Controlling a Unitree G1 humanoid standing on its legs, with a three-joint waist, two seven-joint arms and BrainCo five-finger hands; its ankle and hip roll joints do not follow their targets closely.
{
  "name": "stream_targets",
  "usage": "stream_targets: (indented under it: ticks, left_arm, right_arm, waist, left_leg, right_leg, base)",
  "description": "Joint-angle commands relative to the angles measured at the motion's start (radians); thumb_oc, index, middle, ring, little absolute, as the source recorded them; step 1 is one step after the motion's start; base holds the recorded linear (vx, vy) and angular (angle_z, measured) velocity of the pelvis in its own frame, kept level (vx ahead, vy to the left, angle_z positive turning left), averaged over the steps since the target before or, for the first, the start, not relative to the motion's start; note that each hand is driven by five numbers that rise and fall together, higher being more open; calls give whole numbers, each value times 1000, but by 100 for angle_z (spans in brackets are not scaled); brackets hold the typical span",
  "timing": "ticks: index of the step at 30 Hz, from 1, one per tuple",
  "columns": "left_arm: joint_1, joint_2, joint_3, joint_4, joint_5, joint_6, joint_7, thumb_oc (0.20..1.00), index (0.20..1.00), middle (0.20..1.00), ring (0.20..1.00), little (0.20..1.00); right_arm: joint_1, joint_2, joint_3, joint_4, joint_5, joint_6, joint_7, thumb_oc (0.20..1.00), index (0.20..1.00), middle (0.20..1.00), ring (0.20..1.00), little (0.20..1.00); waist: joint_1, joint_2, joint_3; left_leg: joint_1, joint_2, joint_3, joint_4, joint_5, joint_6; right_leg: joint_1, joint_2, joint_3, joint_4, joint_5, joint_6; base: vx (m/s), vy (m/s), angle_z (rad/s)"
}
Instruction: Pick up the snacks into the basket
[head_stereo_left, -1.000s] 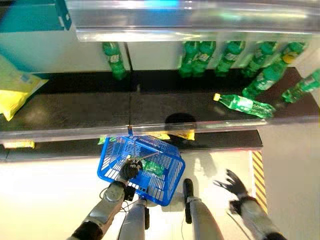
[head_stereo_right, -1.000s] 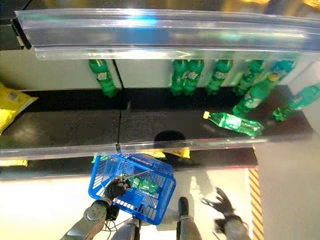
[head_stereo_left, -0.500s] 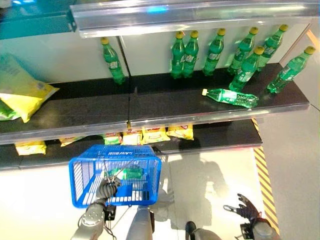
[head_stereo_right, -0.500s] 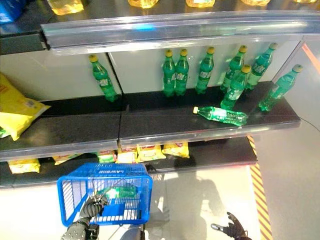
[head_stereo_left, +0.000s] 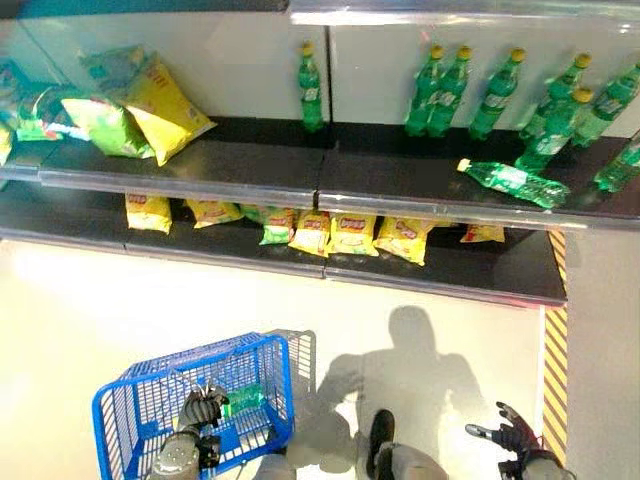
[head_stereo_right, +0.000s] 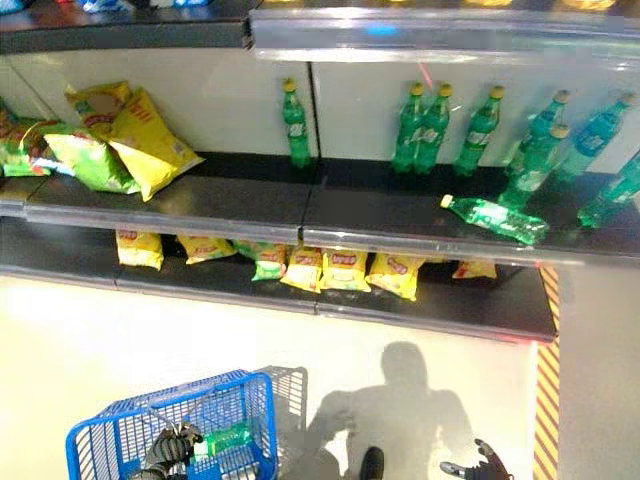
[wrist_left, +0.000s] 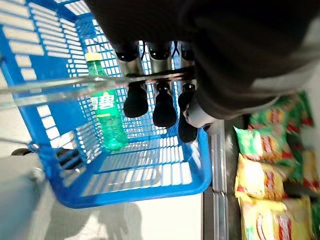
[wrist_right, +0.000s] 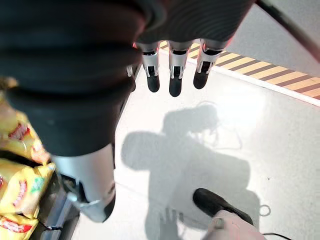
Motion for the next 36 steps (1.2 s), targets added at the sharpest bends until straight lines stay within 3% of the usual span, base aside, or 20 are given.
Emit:
stream_targets:
  ticks: [1,4,7,9,10,12,15,17,18,19,20,21,24,26,27,30,32,34,35,36]
  left_arm:
    - [49,87,8,-147,36,-70,15,200,200,200,200,200]
    - [30,107,11,-182,34,-75,15,200,200,200,200,200]
    - [12,121,-5,-175,43,-70,8,200,200,200,200,200]
    - [10,145,3,-147,81,-62,-3,200,200,200,200,200]
    - [10,145,3,-148,81,-62,-3,200,200,200,200,200]
    - [42,140,31,-137,108,-55,-17,200,200,200,200,200]
    - [55,127,45,-144,101,-56,-14,200,200,200,200,200]
    - [53,111,39,-153,96,-59,-11,200,200,200,200,200]
    - [29,87,24,-156,95,-69,-3,200,200,200,200,200]
    - [28,86,24,-156,95,-69,-2,200,200,200,200,200]
    - [23,69,21,-172,82,-67,-1,200,200,200,200,200]
    - [-4,43,7,-163,69,-64,5,200,200,200,200,200]
    - [-8,41,-1,-133,81,-63,6,200,200,200,200,200]
    - [-3,41,-8,-124,76,-62,19,200,200,200,200,200]
    - [-1,46,-14,-113,78,-60,35,200,200,200,200,200]
    - [3,55,-23,-108,81,-53,32,200,200,200,200,200]
    - [8,63,-25,-112,86,-53,32,200,200,200,200,200]
    - [10,68,-36,-128,82,-51,28,200,200,200,200,200]
    - [-7,80,-66,-135,98,-63,21,200,200,200,200,200]
    - [-7,80,-66,-135,98,-63,21,200,200,200,200,200]
  right_arm:
    - [-6,-26,8,-55,37,-27,-24,1000,1000,1000,1000,1000]
    - [27,0,-28,-75,52,-19,-23,1000,1000,1000,1000,1000]
    - [56,33,-53,-65,92,-23,-25,1000,1000,1000,1000,1000]
    - [90,72,-61,-40,134,-26,-3,1000,1000,1000,1000,1000]
    - [90,72,-60,-40,134,-26,-3,1000,1000,1000,1000,1000]
    - [112,82,-28,-9,109,-26,28,1000,1000,1000,1000,1000]
    - [127,92,-20,30,100,-26,40,1000,1000,1000,1000,1000]
    - [127,79,-18,33,94,-29,34,1000,1000,1000,1000,1000]
    - [124,63,-24,18,95,-35,28,1000,1000,1000,1000,1000]
    - [123,63,-25,18,95,-35,28,1000,1000,1000,1000,1000]
    - [122,53,-29,8,90,-33,19,1000,1000,1000,1000,1000]
    - [110,40,-36,1,96,-33,3,1000,1000,1000,1000,1000]
    - [94,37,-44,5,100,-31,-5,1000,1000,1000,1000,1000]
    - [86,38,-37,7,103,-31,-10,1000,1000,1000,1000,1000]
    - [75,25,-19,-3,80,-30,-14,1000,1000,1000,1000,1000]
    - [55,2,-31,-5,64,-24,-35,1000,1000,1000,1000,1000]
    - [51,0,-44,-6,68,-23,-37,1000,1000,1000,1000,1000]
    - [58,4,-69,-40,70,-15,-35,1000,1000,1000,1000,1000]
    - [61,6,-74,-34,55,-10,-36,1000,1000,1000,1000,1000]
    - [61,6,-74,-34,54,-10,-36,1000,1000,1000,1000,1000]
  waist:
    - [16,-17,-27]
    - [-10,-69,-23]
    - [-29,-87,-35]
    - [-44,-102,-55]
    - [-45,-103,-59]
    - [-32,-108,-94]
    - [-25,-114,-114]
    - [-31,-110,-102]
    - [-40,-90,-71]
    - [-42,-89,-74]
    - [-34,-70,-50]
    - [-34,-60,-26]
    - [-37,-46,-38]
    - [-26,-36,-57]
    - [-9,-20,-67]
    - [-3,-13,-77]
    - [0,-16,-79]
    - [-12,-33,-83]
    - [-15,-64,-77]
    - [-15,-65,-78]
  left_leg:
    - [-105,-4,-68,44,65,-3]
    - [-125,-66,-35,133,-55,3]
    - [-137,-106,-31,197,-118,22]
    - [-113,-155,-35,186,-128,75]
    - [-116,-156,-35,181,-123,75]
    - [-76,-194,4,90,-74,102]
    - [-45,-231,16,23,-45,105]
    - [-45,-264,11,45,-39,100]
    - [-106,-283,50,207,3,20]
    - [-111,-284,49,206,6,19]
    - [-157,-272,92,304,72,-49]
    - [-219,-257,120,413,104,-68]
    - [-241,-174,104,367,67,-16]
    - [-210,-108,71,188,41,18]
    - [-199,-50,-22,47,93,8]
    - [-212,15,-105,-23,149,-24]
    - [-204,16,-106,-4,138,-33]
    - [-201,-6,-40,45,65,-35]
    - [-230,-73,-17,123,-4,-9]
    - [-235,-76,-15,132,-9,-6]
  right_leg:
    - [64,-85,100,-148,50,162]
    - [61,-183,167,-241,159,214]
    - [79,-196,259,-247,159,210]
    - [71,-70,384,-148,106,186]
    - [66,-72,385,-149,108,187]
    - [51,60,256,-47,26,142]
    - [37,149,192,-35,-1,130]
    - [53,156,220,-57,-17,113]
    - [83,133,223,-100,-20,88]
    - [79,133,221,-103,-17,88]
    - [97,121,195,-128,-20,80]
    - [122,84,188,-181,-6,76]
    - [151,53,175,-231,-6,94]
    - [154,30,176,-244,-14,114]
    - [138,19,204,-243,-14,137]
    - [143,-33,266,-238,-12,171]
    - [150,-57,288,-241,-5,183]
    - [146,-142,291,-260,48,224]
    - [134,-219,297,-315,156,232]
    - [135,-222,297,-319,158,234]
  base:
    - [-115,493,16]
    - [-69,485,-7]
    - [48,486,-15]
    - [75,483,-10]
    - [64,490,-8]
    - [11,451,-42]
    - [34,372,-79]
    - [23,314,-28]
    - [-18,161,11]
    - [-48,259,41]
    - [-59,248,84]
    - [-56,249,79]
    - [72,212,57]
    - [164,337,-25]
    - [176,505,14]
    - [145,471,10]
    - [123,651,10]
    - [68,745,-12]
    - [28,383,6]
    - [15,788,-5]
